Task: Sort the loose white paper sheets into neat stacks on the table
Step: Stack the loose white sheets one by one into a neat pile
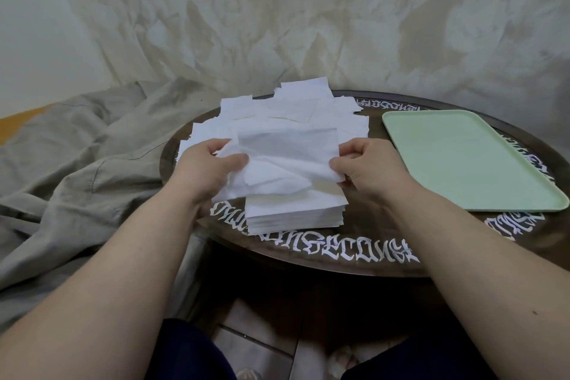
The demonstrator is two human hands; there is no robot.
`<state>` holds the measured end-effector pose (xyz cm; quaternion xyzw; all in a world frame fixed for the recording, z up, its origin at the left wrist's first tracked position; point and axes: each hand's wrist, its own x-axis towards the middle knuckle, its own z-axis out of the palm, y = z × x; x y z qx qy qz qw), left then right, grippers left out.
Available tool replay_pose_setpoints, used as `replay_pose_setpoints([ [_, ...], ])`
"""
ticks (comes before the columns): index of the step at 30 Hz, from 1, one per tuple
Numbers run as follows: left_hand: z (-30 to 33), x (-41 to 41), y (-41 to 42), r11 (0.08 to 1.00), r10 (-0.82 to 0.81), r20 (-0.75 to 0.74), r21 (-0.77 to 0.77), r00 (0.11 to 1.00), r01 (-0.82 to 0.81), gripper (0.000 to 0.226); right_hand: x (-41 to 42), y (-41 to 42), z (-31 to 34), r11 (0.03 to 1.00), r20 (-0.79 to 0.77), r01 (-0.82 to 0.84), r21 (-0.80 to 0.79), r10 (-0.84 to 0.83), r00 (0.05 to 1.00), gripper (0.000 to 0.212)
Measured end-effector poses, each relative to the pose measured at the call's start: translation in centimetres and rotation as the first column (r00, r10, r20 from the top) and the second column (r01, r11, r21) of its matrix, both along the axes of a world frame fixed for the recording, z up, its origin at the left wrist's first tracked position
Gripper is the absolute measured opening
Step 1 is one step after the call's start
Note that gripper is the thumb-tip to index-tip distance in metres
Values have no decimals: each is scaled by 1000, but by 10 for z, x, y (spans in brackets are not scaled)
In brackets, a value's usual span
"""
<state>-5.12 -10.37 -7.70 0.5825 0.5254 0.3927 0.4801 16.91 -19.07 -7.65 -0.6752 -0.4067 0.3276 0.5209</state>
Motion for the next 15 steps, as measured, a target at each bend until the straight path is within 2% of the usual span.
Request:
replay_pose_setpoints([
  [3,-1,-7,4,997,71,-85,38,994,-68,12,1,-1,0,1000,15,5,-31,-4,1000,14],
  [6,1,-15,10,951,282,-143,169,949,-257,7,4,-5,-2,995,52,-22,-96,27,998,10],
  [9,5,-16,10,880,439,-72,239,896,-412,21,4,-8,-4,992,93,-36,-124,48,995,9],
  [12,7,-9,4,903,360,32,237,932,-357,20,4,-10,-5,984,164,-61,-169,89,982,3],
  [15,10,-1,-4,964,185,145,168,972,-208,21,4,-6,-5,978,472,28,-205,74,879,18],
])
